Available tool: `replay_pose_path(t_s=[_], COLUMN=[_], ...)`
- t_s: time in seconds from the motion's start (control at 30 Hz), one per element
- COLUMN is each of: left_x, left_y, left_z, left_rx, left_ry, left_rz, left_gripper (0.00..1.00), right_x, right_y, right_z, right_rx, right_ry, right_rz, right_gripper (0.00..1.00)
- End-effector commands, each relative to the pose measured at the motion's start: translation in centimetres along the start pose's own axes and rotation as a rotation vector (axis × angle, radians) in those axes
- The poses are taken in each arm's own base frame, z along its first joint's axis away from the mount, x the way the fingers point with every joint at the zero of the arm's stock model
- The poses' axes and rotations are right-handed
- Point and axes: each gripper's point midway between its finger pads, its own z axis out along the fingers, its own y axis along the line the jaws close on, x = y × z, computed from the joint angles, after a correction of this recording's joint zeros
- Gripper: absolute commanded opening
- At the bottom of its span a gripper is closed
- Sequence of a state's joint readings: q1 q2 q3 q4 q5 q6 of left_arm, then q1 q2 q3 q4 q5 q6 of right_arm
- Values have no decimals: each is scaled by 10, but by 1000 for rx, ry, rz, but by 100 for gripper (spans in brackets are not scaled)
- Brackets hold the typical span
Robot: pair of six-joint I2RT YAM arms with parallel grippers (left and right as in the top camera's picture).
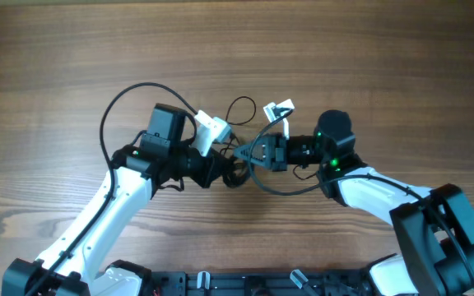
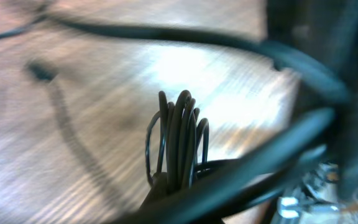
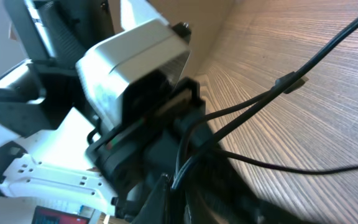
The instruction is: Untangle cables
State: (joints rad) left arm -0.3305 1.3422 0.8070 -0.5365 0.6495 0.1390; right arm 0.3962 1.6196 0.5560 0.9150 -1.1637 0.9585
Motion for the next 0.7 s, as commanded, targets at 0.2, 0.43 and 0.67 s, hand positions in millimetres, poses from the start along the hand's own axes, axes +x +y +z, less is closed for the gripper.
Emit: replay_pose_path(t_s=[0.2, 0.43, 0.67], left_x=[-17, -21, -14], left_y=[129, 141, 161], left_z=[-70, -84, -104], left_rx=[-431, -417, -471], left_ry=[-305, -352, -365], left_rz=[-738, -734, -673], left_gripper=[4, 4, 4], right_x=[-20, 6, -10], right_y=[-30, -133, -140], right_z=[-40, -76, -130], right_rx=[75, 539, 522], right_ry=[-88, -267, -353], right_rz=[86, 529, 523], right_gripper=[4, 4, 4])
